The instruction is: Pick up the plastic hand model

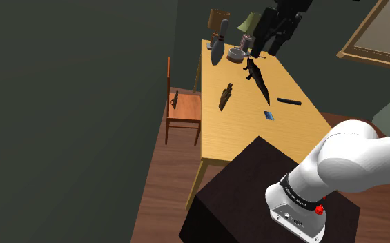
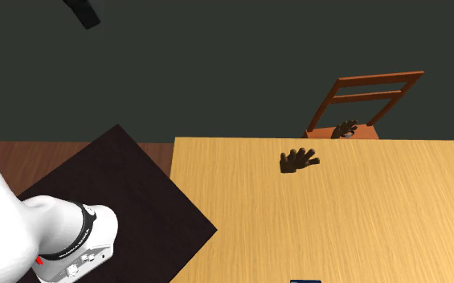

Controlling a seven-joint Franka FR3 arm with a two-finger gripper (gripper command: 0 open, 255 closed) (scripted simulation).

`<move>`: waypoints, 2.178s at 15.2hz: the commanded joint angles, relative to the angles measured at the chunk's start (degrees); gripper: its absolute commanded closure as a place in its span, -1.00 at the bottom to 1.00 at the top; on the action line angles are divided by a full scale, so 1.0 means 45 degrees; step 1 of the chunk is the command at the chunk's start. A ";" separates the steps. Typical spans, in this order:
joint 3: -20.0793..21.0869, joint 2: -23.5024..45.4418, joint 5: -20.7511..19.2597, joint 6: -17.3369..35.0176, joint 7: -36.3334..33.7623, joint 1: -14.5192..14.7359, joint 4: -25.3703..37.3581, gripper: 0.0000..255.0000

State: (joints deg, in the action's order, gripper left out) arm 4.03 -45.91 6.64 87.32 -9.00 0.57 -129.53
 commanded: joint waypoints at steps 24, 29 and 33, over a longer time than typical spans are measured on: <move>-0.2701 0.7363 -0.1914 0.6502 0.3035 -0.1677 -0.0024 -1.00; -0.3190 0.9518 -0.1884 0.7489 0.3658 -0.1994 0.1005 -1.00; -0.3493 1.1305 -0.1715 0.8081 0.4169 -0.2294 0.2088 -1.00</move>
State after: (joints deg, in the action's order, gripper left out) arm -11.39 2.90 -1.27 123.14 9.27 -9.44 -121.53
